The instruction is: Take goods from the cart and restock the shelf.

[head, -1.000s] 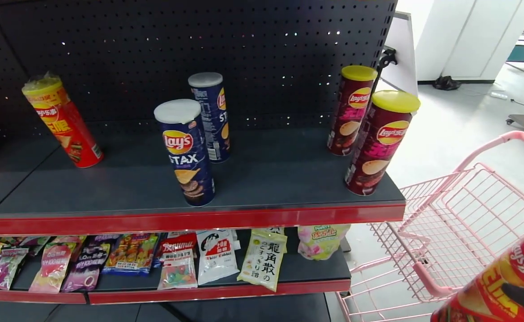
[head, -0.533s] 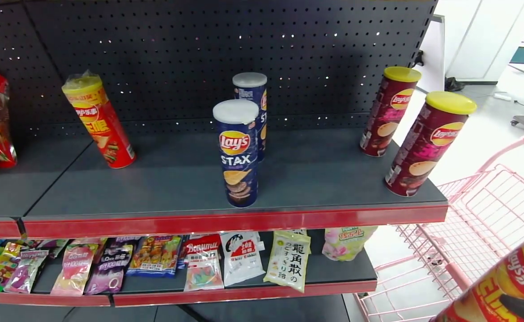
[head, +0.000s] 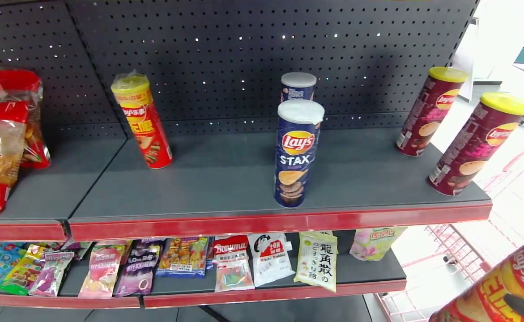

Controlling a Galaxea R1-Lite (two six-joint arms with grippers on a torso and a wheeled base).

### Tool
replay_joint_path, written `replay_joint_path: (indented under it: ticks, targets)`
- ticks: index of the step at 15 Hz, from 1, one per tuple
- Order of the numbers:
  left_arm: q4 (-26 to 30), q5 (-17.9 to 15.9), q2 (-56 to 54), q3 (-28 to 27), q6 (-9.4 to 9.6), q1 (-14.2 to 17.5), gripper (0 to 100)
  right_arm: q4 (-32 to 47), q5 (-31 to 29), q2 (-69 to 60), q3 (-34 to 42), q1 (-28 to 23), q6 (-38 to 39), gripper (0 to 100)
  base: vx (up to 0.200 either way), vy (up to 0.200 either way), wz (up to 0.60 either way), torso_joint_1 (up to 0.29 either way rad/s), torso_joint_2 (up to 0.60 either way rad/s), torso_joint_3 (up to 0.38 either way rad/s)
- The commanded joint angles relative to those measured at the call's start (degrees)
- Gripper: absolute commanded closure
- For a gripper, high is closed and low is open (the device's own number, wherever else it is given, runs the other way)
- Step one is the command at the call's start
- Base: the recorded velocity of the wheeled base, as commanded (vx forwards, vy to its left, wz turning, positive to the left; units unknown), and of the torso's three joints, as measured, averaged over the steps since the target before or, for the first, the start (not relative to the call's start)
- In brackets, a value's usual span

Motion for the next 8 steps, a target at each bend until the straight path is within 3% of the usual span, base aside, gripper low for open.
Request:
replay_joint_path:
  ticks: [1, 8]
  targets:
    - [0.02, 0.02, -0.52, 0.0, 0.01, 0.0, 0, -0.01, 0.12, -0.45, 0.07, 0.07, 0.05, 100, 0.0, 0.2, 0.0, -0.007, 0.01, 0.002]
    - [0.02, 0.02, -0.7, -0.09, 0.1, 0.09, 0, -0.01, 0.12, -1.42, -0.02, 2.09, -0.21, 100, 0.0, 0.2, 0.0, 0.002, 0.0, 0.003]
